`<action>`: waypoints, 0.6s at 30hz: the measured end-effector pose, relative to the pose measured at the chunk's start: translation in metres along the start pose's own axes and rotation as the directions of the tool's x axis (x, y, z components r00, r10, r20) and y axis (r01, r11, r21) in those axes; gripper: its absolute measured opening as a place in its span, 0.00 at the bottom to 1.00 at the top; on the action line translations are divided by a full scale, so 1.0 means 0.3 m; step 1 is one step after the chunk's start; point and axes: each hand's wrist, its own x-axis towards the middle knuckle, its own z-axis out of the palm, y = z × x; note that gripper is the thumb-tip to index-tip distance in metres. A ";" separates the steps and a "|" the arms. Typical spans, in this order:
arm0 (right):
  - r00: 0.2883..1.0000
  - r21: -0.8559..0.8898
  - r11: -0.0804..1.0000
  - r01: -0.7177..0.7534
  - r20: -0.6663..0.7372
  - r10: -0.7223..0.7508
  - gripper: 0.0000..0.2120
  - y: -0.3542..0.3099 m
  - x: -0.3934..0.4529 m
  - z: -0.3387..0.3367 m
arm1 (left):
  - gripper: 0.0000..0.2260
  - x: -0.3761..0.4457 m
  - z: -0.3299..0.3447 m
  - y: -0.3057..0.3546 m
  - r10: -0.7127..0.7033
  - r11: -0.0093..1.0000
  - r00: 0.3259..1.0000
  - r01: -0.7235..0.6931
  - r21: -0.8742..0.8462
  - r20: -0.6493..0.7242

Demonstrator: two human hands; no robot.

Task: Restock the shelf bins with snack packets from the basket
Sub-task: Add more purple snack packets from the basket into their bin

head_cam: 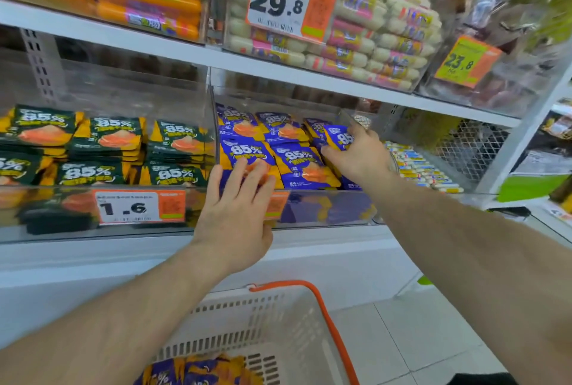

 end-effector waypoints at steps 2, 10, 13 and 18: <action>1.000 -0.071 0.997 0.002 0.010 -0.001 0.33 0.023 0.004 0.018 | 0.37 -0.003 0.008 -0.002 0.002 1.000 1.000 -0.002 0.005 -0.015; 0.990 0.088 0.996 0.017 0.139 -0.029 0.25 0.124 -0.032 0.056 | 0.34 0.001 0.017 0.001 -0.015 1.000 1.000 0.015 -0.012 -0.001; 0.988 0.049 0.999 0.012 0.150 -0.020 0.25 0.137 -0.038 0.064 | 0.33 0.002 0.018 0.001 -0.021 1.000 1.000 0.021 -0.009 0.004; 0.974 0.003 1.000 0.023 0.226 -0.023 0.26 0.145 -0.044 0.078 | 0.33 0.000 0.004 0.000 -0.022 1.000 0.999 0.022 -0.018 0.029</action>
